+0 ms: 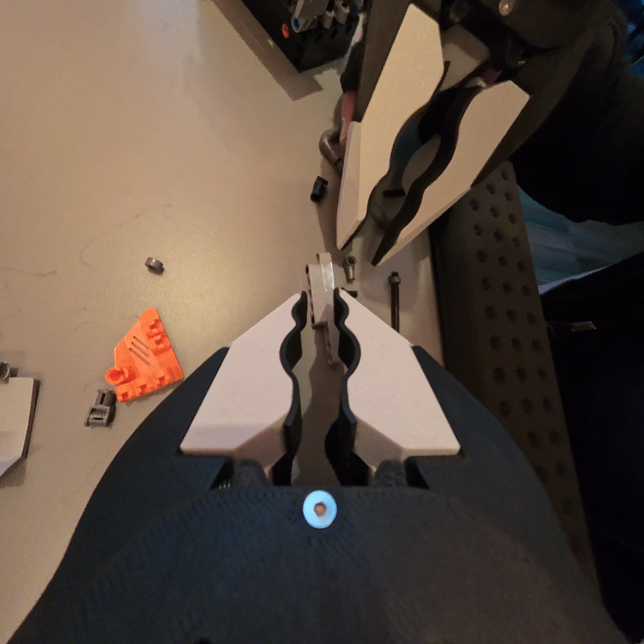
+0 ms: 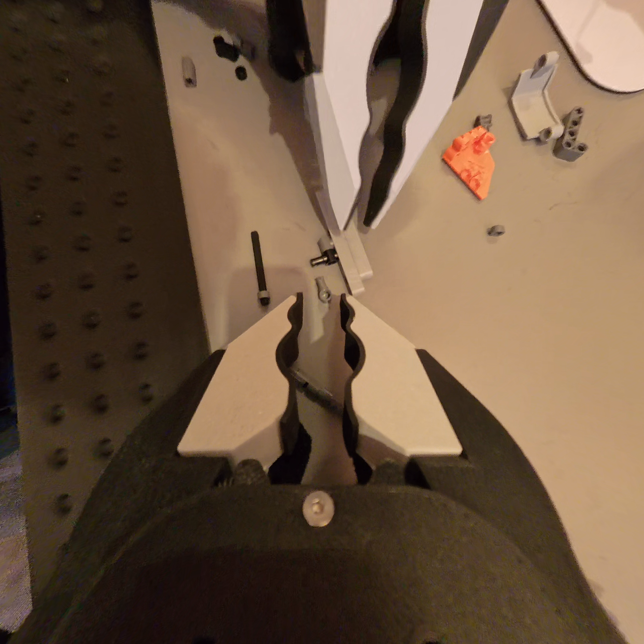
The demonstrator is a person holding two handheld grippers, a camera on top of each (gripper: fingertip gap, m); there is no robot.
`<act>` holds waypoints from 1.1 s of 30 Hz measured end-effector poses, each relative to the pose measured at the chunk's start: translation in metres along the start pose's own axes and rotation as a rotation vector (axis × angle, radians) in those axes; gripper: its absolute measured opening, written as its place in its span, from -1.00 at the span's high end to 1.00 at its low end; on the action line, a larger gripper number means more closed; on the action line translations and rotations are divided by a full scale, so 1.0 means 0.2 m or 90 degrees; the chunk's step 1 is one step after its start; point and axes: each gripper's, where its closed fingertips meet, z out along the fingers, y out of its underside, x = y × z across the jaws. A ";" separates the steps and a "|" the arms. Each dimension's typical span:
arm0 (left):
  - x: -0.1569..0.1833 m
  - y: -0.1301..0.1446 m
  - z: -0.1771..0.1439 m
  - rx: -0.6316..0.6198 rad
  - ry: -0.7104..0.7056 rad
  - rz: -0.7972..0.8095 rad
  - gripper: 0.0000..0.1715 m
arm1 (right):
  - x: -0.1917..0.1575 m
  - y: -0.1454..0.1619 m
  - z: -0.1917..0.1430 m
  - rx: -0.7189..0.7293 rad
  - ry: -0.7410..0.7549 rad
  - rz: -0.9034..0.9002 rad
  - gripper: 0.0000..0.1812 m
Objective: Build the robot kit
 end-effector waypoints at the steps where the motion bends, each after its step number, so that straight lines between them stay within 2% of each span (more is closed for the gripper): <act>1: 0.01 0.02 0.00 -0.017 -0.006 0.013 0.85 | 0.00 0.02 0.01 -0.008 -0.001 0.002 0.79; 5: 0.03 0.08 0.00 -0.061 -0.016 0.031 0.77 | 0.00 0.02 0.03 -0.017 -0.004 -0.005 0.87; 6: 0.04 0.09 0.01 -0.067 -0.020 0.032 0.74 | 0.00 0.02 0.04 -0.018 -0.001 -0.004 0.95; 9: 0.06 0.10 0.02 -0.069 -0.028 0.041 0.71 | 0.00 0.02 0.04 -0.013 -0.002 -0.005 0.95; 12: 0.07 0.10 0.03 -0.078 -0.044 0.055 0.82 | -0.01 0.02 0.04 -0.013 -0.012 0.000 0.95; 20: 0.10 0.13 0.00 -0.050 -0.048 -0.005 0.83 | -0.03 -0.03 -0.01 0.011 -0.012 0.002 0.96; 24: 0.19 0.14 -0.07 -0.029 -0.048 -0.060 0.84 | -0.08 -0.07 -0.08 0.031 -0.006 0.015 0.96; 28: 0.40 0.14 -0.13 -0.021 -0.062 -0.088 0.84 | -0.21 -0.13 -0.14 0.054 -0.011 0.034 0.96; 33: 0.59 0.24 -0.10 -0.057 -0.115 -0.128 0.83 | -0.41 -0.10 -0.12 0.032 -0.044 0.062 0.96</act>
